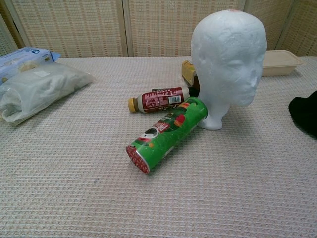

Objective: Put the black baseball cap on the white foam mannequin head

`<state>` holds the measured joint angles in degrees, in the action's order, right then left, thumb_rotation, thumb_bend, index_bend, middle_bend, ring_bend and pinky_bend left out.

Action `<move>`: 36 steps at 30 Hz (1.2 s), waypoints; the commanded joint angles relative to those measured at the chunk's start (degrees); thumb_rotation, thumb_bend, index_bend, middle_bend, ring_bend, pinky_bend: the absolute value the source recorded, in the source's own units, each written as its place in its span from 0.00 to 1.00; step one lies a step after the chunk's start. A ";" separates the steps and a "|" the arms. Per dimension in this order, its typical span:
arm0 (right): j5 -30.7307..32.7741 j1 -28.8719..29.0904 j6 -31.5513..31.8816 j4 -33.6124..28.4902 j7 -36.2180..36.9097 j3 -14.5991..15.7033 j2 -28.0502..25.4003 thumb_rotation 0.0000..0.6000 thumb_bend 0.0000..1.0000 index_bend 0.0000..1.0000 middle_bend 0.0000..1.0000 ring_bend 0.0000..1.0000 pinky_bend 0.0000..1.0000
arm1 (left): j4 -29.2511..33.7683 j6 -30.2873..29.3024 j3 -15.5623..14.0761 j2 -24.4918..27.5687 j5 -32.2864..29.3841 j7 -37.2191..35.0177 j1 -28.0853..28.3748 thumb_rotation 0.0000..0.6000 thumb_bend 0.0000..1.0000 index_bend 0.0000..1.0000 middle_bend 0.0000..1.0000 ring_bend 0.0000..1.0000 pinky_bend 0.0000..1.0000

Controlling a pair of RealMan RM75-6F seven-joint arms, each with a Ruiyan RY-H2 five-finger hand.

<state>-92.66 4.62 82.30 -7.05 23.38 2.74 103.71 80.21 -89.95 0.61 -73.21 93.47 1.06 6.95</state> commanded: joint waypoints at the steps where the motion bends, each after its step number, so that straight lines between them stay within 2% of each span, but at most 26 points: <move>1: 0.02 0.18 -0.25 0.08 -0.12 0.04 0.30 1.00 0.15 0.42 1.00 1.00 1.00 | -0.11 -0.21 0.10 -0.03 0.02 0.13 -0.05 1.00 0.17 0.00 0.00 0.00 0.03; 11: 0.82 1.02 0.58 0.17 0.43 -0.69 1.17 1.00 0.17 0.44 1.00 1.00 1.00 | -0.73 -1.24 0.52 -0.43 0.06 1.07 -0.31 1.00 0.17 0.00 0.00 0.00 0.03; 16: 1.48 1.38 1.52 0.04 1.64 -1.36 1.54 1.00 0.21 0.49 1.00 1.00 1.00 | -1.15 -1.79 0.75 -0.65 0.08 1.44 -0.44 1.00 0.17 0.00 0.00 0.00 0.03; 25: 4.02 2.36 3.11 -0.64 5.66 -3.98 1.70 1.00 0.27 0.51 1.00 1.00 1.00 | -2.23 -3.15 1.59 -1.13 -0.05 1.85 -0.60 1.00 0.17 0.00 0.00 0.00 0.03; 36: 5.37 3.03 4.80 -1.24 8.56 -5.43 1.46 1.00 0.34 0.52 1.00 1.00 1.00 | -2.89 -3.96 2.26 -1.82 -0.22 2.12 -0.55 1.00 0.17 0.00 0.00 0.00 0.03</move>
<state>-87.41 7.56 86.92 -8.19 31.73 -2.56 105.19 77.35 -93.89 2.84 -75.00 93.25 3.17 6.39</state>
